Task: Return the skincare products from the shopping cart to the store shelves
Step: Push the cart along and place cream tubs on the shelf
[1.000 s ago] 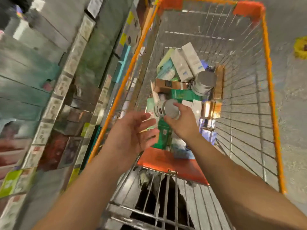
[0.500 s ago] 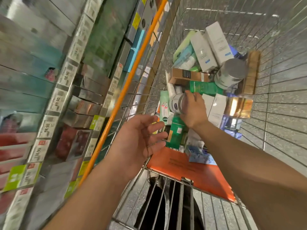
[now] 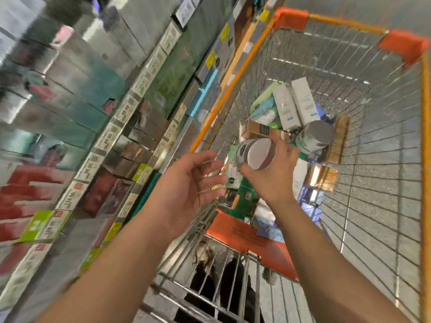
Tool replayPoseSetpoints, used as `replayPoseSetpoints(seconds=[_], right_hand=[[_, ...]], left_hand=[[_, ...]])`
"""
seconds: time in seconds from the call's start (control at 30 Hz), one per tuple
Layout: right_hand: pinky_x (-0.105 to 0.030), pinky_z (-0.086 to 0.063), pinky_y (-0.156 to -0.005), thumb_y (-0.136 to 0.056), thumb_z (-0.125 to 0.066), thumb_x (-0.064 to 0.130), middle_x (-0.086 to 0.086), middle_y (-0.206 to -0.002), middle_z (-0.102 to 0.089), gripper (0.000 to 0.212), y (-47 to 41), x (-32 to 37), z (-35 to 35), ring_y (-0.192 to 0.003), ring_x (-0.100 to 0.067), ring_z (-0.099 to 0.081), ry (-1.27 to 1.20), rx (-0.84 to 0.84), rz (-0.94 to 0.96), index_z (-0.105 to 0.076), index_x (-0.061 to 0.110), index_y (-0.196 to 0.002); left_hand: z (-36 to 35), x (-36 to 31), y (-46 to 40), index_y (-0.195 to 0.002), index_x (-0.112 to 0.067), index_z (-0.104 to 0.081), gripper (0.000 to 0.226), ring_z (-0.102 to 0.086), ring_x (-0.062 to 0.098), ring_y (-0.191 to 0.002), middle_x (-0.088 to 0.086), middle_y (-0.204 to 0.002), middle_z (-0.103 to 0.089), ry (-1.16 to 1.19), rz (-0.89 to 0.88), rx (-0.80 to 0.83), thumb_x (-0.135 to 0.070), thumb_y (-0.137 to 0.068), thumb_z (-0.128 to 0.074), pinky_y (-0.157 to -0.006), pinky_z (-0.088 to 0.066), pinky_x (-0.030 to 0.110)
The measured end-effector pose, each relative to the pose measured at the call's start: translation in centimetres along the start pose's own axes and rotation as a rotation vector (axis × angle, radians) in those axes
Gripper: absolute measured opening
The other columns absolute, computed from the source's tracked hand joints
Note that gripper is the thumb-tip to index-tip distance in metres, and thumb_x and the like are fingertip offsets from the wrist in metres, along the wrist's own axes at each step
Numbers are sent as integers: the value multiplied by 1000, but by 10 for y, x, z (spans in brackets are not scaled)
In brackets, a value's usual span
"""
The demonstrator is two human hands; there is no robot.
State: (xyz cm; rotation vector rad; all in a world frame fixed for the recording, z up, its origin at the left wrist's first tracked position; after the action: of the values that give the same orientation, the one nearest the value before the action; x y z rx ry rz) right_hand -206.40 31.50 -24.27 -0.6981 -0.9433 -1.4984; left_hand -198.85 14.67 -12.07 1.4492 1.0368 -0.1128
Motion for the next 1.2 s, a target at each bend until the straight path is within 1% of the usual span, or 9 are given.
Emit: replayPoseSetpoints(seconds=[0.1, 0.3, 0.4, 0.53, 0.67, 0.83, 1.0, 1.13, 1.2], right_hand=[[-28, -40, -107, -62, -79, 53, 5, -129, -26, 93, 16, 51, 22, -128, -17, -40, -69, -20, 91, -44, 31, -145], [2, -32, -90, -63, -69, 57, 3, -132, -43, 80, 66, 160, 56, -117, 6, -45, -246, 6, 280, -46, 40, -137], [-14, -46, -86, -63, -72, 50, 1, -124, -55, 64, 93, 211, 57, -111, -2, -55, -376, 98, 335, -55, 32, -122], [-31, -51, -82, -62, -75, 42, -6, -108, -59, 51, 130, 271, 48, -95, -18, -59, -499, 277, 410, -57, 27, -107], [-22, -49, -70, -58, -74, 40, 2, -93, -61, 48, 174, 335, 32, -81, -8, -58, -546, 470, 479, -60, 19, -99], [-30, -46, -68, -57, -75, 55, -8, -92, -61, 45, 234, 404, -7, -79, -15, -58, -451, 627, 497, -63, 24, -87], [-24, -48, -68, -62, -71, 64, -2, -92, -63, 58, 301, 458, -50, -77, -6, -60, -326, 752, 610, -62, 18, -96], [-30, -42, -67, -73, -57, 72, 7, -84, -61, 56, 350, 491, -75, -75, -11, -55, -312, 886, 676, -61, 22, -96], [-31, -40, -64, -75, -59, 79, 1, -85, -59, 62, 374, 504, -86, -77, -16, -52, -367, 955, 676, -63, 20, -95]], left_hand=[[3, -12, 24, -117, -14, -68, 23, -65, 28, -96, 8, -106, -72, 37, -65, -10, -26, -101, -55, -84, -54, 41], [16, -46, 87, -119, -31, -73, 24, -61, 18, -107, -9, -120, -66, 90, -255, -67, -36, -100, -59, -95, -57, 46], [30, -68, 122, -132, -41, -63, 32, -60, 18, -121, -8, -137, -59, 146, -331, -17, -43, -102, -55, -84, -61, 47], [62, -84, 174, -141, -47, -54, 37, -68, 33, -116, 3, -136, -65, 216, -398, 82, -47, -104, -50, -88, -56, 67], [109, -82, 229, -147, -44, -48, 53, -63, 42, -123, 9, -140, -64, 223, -496, 211, -53, -97, -62, -95, -48, 74], [175, -73, 288, -150, -39, -44, 106, -64, 41, -117, 11, -141, -61, 313, -726, 289, -34, -59, -98, -96, -50, 70], [238, -71, 340, -146, -33, -49, 97, -66, 32, -116, 13, -133, -66, 424, -861, 92, -9, -60, -86, -96, -52, 58], [287, -68, 379, -142, -31, -52, 97, -67, 38, -117, 12, -132, -68, 488, -922, 52, -15, -56, -94, -90, -57, 63], [307, -66, 400, -141, -23, -54, 101, -71, 39, -107, 16, -131, -68, 567, -917, 114, -28, -52, -101, -75, -63, 54]])
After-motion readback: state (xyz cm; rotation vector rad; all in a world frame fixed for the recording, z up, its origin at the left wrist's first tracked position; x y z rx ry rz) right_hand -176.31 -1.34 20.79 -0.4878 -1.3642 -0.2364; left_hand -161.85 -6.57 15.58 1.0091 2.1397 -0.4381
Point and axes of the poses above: each hand's wrist, its own y-axis away from the middle knuckle, its own z-axis out of the back of the hand, x = y × z, the point moved 2 cm from there along -y, towards the middle knuckle
